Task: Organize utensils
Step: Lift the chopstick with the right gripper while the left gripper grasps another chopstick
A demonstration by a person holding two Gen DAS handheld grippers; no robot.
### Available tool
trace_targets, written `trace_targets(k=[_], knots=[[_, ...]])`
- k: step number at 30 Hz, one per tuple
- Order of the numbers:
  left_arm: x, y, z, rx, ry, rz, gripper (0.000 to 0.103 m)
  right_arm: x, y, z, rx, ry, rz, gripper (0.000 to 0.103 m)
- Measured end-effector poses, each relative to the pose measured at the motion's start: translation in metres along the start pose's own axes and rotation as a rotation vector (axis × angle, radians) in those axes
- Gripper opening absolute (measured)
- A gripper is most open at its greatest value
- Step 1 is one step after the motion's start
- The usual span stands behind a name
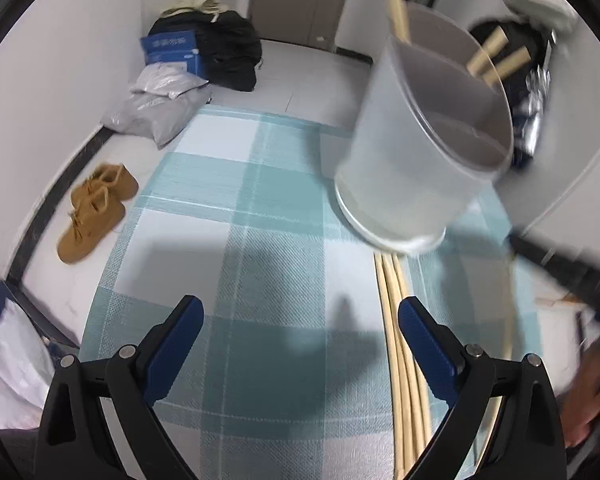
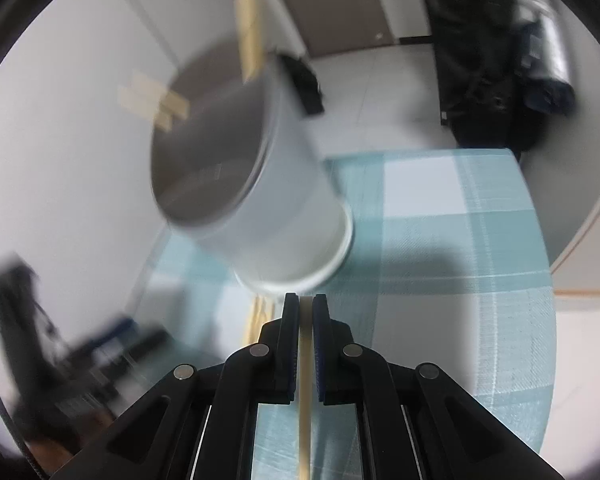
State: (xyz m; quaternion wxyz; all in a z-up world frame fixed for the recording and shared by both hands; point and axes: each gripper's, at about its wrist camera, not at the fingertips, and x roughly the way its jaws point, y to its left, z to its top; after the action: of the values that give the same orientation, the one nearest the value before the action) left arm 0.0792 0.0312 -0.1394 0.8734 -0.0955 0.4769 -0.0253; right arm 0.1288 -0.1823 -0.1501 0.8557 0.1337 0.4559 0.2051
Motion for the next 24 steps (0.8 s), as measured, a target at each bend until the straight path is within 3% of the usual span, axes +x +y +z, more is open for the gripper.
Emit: trace_targets(k=[5,9,15,24], knots=[[0.011,-0.004,-0.011,0.001,0.092,0.016,0.095,-0.03,-0.047,-0.006,0.258,-0.127,0.16,0.006],[0.013,-0.015,-0.017,0.044,0.126,0.044,0.095,-0.04,-0.073,0.004,0.349,-0.189,0.218,0.006],[0.02,-0.034,-0.02,0.118,0.161,0.103,0.095,-0.045,-0.078,0.009,0.343,-0.231,0.219,0.006],[0.025,-0.024,-0.015,0.052,0.176,0.128,0.095,-0.072,-0.075,0.003,0.285,-0.268,0.203,0.006]])
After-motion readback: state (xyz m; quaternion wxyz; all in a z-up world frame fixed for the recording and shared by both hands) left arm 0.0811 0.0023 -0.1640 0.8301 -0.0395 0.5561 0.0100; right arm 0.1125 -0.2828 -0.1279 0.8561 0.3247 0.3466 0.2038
